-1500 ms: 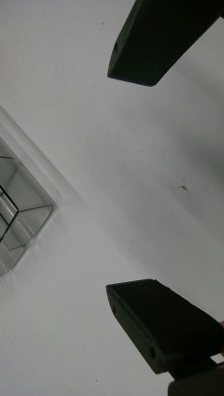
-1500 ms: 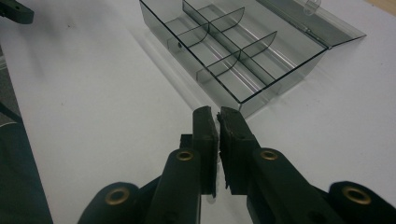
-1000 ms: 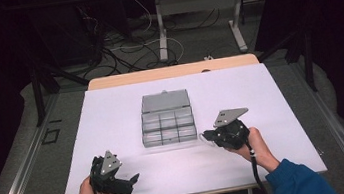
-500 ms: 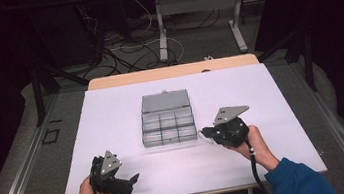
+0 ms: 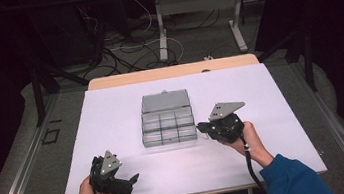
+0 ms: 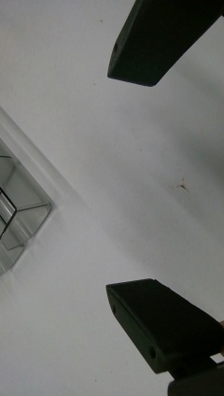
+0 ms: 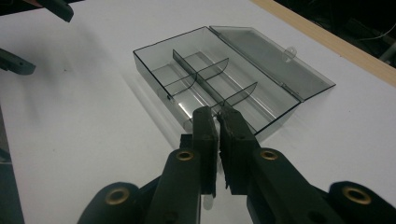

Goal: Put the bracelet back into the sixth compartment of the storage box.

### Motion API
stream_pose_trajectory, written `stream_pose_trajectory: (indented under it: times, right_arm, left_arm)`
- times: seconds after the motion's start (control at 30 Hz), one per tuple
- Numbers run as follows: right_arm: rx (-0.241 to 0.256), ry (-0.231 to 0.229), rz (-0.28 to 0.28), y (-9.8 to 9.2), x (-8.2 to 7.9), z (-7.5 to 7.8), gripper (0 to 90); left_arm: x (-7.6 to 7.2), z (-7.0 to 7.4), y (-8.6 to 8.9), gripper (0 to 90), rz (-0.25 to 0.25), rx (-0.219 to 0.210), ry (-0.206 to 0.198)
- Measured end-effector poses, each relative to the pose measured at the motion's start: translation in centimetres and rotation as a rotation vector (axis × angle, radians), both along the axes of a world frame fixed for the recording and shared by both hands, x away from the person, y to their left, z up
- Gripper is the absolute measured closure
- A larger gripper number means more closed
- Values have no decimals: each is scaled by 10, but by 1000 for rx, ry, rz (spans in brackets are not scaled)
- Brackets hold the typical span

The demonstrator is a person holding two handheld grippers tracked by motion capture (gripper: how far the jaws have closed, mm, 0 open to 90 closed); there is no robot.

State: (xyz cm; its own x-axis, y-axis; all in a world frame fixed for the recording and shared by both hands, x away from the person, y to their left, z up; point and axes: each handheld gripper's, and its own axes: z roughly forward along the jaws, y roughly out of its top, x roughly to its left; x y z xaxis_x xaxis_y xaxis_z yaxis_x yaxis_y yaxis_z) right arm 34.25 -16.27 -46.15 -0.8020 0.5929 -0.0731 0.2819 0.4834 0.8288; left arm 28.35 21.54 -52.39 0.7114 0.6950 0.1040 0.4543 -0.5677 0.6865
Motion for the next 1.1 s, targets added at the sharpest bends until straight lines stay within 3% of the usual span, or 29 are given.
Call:
stream_pose_trajectory:
  times: [0.47, 0.6, 0.63, 1.1]
  right_arm:
    - [5, -33, -16, 11, 10, 1, 855]
    - [-7, -16, 1, 12, 12, 2, 855]
    - [-3, -25, -1, 13, 13, 1, 855]
    - [-9, -22, -3, 19, 20, -1, 855]
  left_arm:
    - [0, -1, -1, 8, 9, -6, -16]
    - [0, -1, -1, 8, 8, -5, -16]
    - [0, 0, 0, 8, -2, 2, 0]
    - [0, 0, 0, 8, -4, 3, 1]
